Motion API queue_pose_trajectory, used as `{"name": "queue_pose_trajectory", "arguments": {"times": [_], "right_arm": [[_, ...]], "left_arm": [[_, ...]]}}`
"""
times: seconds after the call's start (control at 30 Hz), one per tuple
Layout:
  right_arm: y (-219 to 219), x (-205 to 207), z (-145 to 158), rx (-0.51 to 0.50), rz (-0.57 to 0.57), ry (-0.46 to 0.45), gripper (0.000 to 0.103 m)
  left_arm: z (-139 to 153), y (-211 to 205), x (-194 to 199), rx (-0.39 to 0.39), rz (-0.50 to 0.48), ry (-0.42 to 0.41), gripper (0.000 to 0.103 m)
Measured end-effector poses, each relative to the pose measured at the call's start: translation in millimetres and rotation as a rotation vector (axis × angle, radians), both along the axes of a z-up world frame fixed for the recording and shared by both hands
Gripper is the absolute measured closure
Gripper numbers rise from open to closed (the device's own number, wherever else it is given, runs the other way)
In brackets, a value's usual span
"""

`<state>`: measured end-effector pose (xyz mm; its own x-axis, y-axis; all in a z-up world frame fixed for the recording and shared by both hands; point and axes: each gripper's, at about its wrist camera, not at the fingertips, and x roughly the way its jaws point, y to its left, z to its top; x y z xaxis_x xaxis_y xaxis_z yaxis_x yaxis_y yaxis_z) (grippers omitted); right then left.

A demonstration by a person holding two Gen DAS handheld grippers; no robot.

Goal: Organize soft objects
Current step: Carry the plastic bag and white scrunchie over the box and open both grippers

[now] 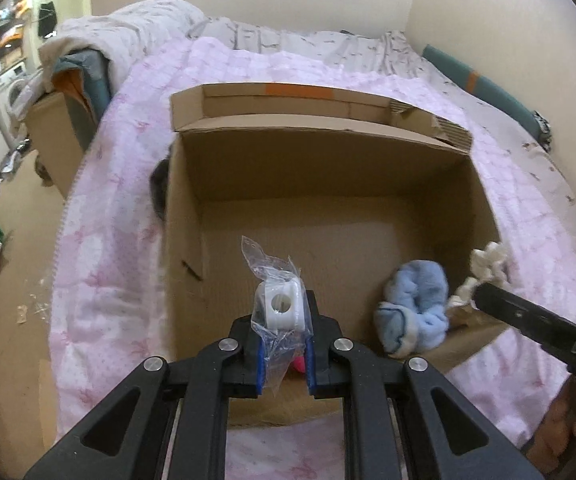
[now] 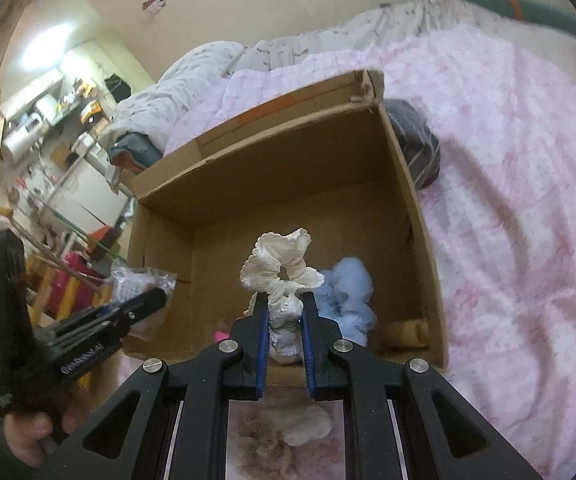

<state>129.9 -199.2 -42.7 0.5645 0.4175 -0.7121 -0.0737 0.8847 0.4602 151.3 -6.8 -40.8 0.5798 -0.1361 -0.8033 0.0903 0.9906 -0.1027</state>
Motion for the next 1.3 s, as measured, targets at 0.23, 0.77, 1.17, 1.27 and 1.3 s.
{"name": "queue_pose_trajectory", "arguments": {"times": [0.23,0.77,1.17,1.27,1.3], "right_arm": [[2,-2,-2,0.0,0.002,0.004,0.087],[1,5,-10,0.025,0.006,0.026,0.087],[3,3,-6,0.007,0.006,0.017,0.087],[4,3,-7,0.008,0.007,0.02,0.084],[4,3,-7,0.007,0.005,0.021,0.081]], "left_arm": [[-1,5,-4,-0.02,0.005,-0.009,0.09],[-2,7,-10,-0.022,0.022,-0.004,0.09],[-1,6,-12,-0.013,0.018,-0.005,0.077],[2,7,-13,-0.012,0.027,-0.019,0.051],[3,7,-14,-0.014,0.03,-0.028,0.044]]}}
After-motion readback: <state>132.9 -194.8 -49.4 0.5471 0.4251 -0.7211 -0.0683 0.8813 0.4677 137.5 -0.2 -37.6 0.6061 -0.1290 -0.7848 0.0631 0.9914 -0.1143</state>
